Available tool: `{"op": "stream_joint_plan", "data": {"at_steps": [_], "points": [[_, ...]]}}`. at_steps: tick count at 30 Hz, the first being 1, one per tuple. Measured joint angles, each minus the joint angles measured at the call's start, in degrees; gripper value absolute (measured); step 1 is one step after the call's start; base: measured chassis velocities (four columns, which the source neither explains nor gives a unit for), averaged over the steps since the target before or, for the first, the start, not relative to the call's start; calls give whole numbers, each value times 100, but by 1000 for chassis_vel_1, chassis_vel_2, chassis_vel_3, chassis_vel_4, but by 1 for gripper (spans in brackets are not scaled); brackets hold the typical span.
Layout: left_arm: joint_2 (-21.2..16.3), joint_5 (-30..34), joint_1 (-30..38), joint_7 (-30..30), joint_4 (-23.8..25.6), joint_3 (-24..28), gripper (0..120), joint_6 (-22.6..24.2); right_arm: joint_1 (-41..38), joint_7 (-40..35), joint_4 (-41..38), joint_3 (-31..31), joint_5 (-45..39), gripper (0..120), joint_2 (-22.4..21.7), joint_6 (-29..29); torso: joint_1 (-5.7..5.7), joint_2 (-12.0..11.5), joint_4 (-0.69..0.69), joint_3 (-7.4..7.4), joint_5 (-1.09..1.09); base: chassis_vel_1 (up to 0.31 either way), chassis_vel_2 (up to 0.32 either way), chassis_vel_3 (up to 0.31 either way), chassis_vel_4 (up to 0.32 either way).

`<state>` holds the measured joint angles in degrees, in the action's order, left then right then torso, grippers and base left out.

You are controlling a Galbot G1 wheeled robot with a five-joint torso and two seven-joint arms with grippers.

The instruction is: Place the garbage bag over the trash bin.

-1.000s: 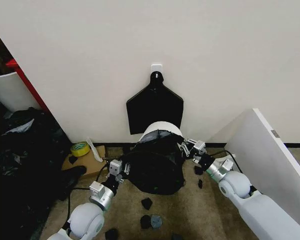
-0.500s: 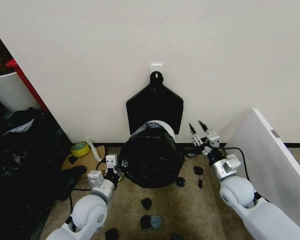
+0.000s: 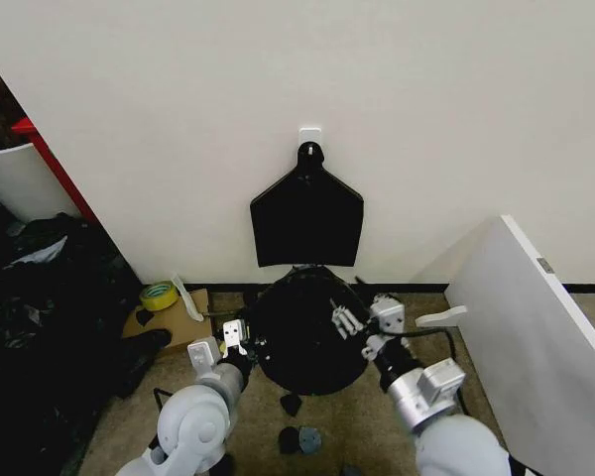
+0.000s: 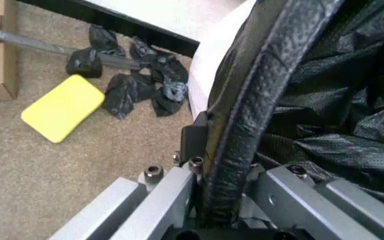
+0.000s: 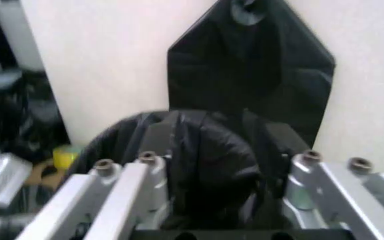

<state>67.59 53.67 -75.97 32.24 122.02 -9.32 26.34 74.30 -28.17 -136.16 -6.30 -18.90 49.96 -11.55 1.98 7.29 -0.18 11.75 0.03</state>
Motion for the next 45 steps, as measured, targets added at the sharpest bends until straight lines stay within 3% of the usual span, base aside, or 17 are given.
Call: {"op": "stream_joint_plan", "data": {"at_steps": [5, 9, 23, 31, 43, 45], "points": [[17, -133, -25, 9, 5, 27, 0, -41, -121, -35, 109, -406, 230, 20, -1, -344, 0, 0, 0, 0, 0, 0, 0, 0, 0], [32, -484, -68, -108, 13, 93, 0, -235, -520, -305, 404, -891, 58, 0, 206, -1414, 1, 0, 0, 0, 1, 0, 0, 0, 0], [-2, -1494, -375, -410, 86, 298, 0, -748, -1444, -741, 1414, -1183, -447, 0, 804, -2008, 1, 0, -1, 1, 1, 0, 0, 0, 0], [-1, -1750, -583, -460, 116, 491, 0, -832, -1743, -877, 1876, -1348, -459, 0, 1095, -2143, 1, 0, -1, 1, 1, 0, 0, 0, 0], [-64, -1820, -744, -461, 293, 472, 0, -851, -2060, -948, 2527, -1148, -493, 0, 1078, -2256, 1, 0, 0, 1, 1, 0, 0, 0, 0], [-59, -1823, -753, -462, 303, 478, 0, -850, -2060, -725, 2619, -1079, -438, 0, 1047, -1993, 1, 0, 0, 1, 1, 0, 0, 0, 0]]}}
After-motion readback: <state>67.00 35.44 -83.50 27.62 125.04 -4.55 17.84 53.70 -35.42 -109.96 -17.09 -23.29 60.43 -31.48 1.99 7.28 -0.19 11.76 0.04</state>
